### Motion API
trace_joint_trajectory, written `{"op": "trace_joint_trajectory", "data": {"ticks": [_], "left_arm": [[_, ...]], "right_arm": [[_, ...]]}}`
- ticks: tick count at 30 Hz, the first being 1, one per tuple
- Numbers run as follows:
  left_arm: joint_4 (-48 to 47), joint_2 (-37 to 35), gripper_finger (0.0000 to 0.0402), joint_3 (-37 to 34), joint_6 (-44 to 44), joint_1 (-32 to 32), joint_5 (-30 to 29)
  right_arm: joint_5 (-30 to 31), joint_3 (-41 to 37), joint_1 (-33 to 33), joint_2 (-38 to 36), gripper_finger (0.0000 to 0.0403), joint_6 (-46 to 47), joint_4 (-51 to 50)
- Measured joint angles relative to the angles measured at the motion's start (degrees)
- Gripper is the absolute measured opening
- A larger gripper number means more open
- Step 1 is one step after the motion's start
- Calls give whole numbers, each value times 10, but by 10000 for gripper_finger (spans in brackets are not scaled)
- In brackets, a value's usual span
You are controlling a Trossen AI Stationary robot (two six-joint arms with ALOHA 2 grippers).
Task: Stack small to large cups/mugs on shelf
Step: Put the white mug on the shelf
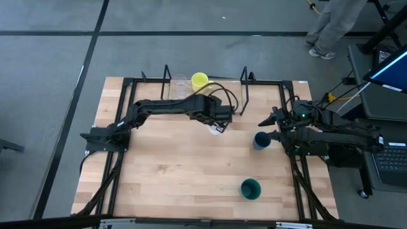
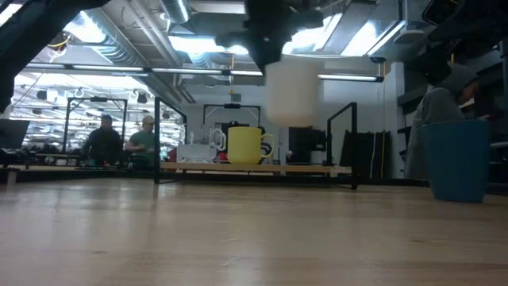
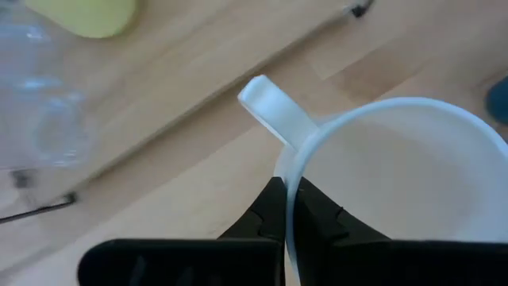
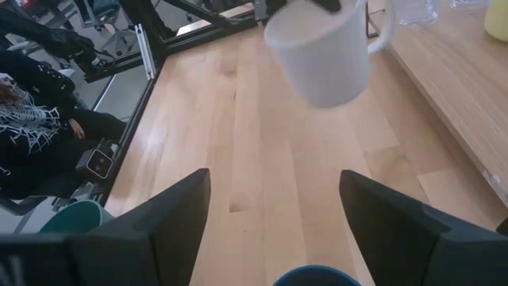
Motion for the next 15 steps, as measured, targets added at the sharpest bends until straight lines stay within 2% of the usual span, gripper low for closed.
{"op": "trace_joint_trajectory", "data": {"ticks": [3,15], "left_arm": [[-9,-18,1,0,-19,0,-54],[-45,-65,1,0,0,3,-71]], "right_arm": [[2,0,0,0,282,2,0],[10,0,0,0,282,2,-1]]}}
